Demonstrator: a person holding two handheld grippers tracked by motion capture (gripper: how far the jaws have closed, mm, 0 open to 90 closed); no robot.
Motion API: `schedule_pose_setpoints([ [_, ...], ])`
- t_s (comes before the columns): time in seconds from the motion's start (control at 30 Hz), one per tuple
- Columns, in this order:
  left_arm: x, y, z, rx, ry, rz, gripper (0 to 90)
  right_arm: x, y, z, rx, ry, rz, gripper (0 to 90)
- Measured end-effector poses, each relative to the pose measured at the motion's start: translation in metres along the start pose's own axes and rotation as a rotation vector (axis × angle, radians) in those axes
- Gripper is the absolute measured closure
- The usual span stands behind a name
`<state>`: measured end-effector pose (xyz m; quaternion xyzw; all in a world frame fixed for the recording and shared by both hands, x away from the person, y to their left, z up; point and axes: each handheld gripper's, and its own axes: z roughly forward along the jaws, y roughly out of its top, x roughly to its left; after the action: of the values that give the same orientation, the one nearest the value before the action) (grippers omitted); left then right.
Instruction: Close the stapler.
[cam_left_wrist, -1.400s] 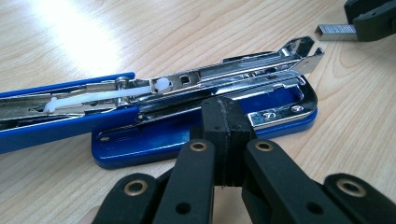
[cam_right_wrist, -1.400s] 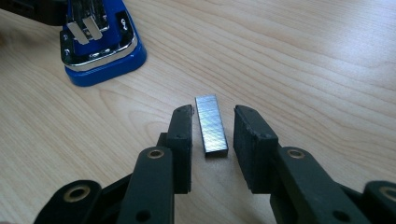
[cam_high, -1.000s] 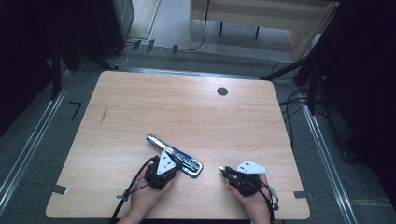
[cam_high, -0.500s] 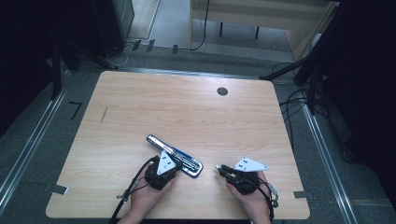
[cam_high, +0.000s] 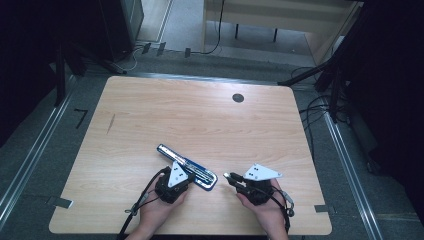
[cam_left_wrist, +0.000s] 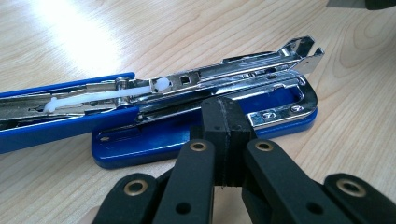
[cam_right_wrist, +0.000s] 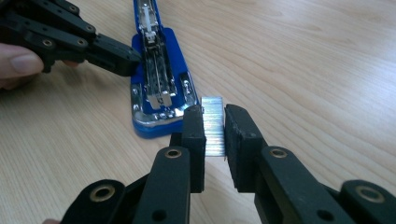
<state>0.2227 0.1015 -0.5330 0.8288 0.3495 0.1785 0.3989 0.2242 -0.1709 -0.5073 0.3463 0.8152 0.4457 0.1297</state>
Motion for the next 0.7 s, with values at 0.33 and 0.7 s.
schedule_pose_setpoints([
  [0.33,0.0,0.0,0.0,0.0,-0.002,-0.002,90.0,0.009,0.018,0.015,-0.002,0.043,-0.039,80.1],
  [0.7,0.001,0.0,0.0,-0.001,-0.004,-0.004,90.0,0.016,0.032,0.031,0.033,0.071,-0.077,80.1],
])
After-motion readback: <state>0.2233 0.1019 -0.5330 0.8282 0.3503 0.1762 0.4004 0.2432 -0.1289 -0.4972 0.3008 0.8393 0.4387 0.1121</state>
